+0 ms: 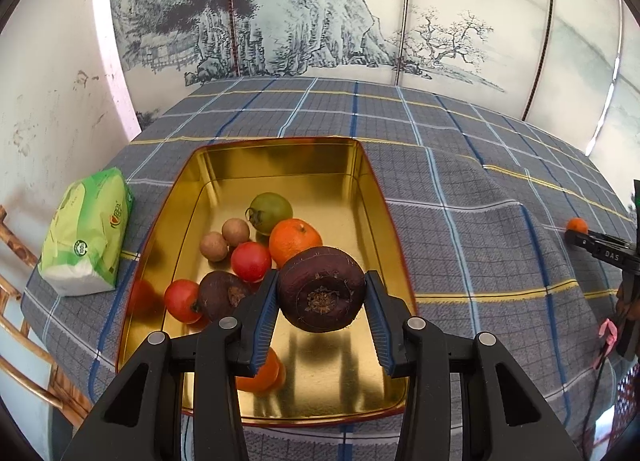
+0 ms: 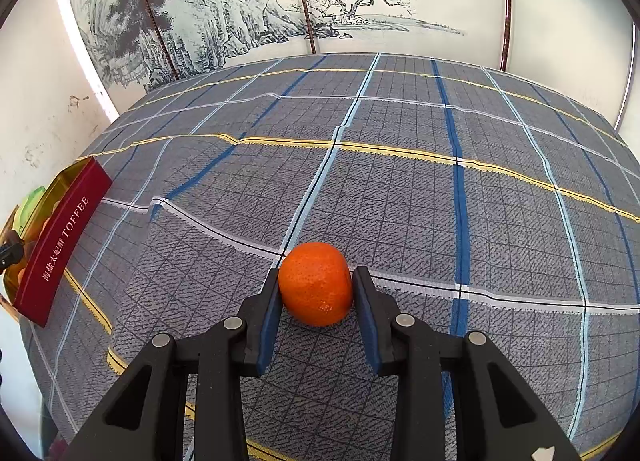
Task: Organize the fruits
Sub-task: 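Carry the dark brown fruit into the tin and open the left gripper, then carry the held tangerine toward the tin with the right gripper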
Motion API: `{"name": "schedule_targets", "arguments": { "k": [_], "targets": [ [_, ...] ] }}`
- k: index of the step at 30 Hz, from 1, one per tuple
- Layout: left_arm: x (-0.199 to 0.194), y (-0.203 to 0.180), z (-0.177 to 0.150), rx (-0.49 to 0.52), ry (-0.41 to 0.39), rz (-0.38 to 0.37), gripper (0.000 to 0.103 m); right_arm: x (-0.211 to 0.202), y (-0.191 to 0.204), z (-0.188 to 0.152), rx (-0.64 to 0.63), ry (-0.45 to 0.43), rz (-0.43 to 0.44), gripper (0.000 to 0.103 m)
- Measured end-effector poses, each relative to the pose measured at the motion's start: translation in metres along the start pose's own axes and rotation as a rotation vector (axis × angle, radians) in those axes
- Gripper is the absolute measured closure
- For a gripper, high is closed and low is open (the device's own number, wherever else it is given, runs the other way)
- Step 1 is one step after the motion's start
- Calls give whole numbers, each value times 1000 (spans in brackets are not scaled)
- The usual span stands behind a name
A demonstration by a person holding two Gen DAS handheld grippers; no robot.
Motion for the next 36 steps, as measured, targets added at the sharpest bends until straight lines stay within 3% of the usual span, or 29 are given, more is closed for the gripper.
{"name": "schedule_targets", "arguments": {
  "k": [11,16,36],
  "targets": [
    [8,4,-2,17,-15,44,59,-1,4,1,-36,10,-25,68],
    [-1,5,2,33,-65,75,48,-2,3,1,-28,4,-16,72],
    [-9,12,3,30,-78,97,44,-3,6,1,-16,9,-6,72]
  ]
}}
Point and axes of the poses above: each gripper's, at about its wrist camera, not at the fingertips, and x roughly the way its jaws point, y to its left, z to its top, the point moved 3 cm from there along x, roughly the way its jaws point, and after that the axes turned 13 degrees about -x, right-handed, at the moved point
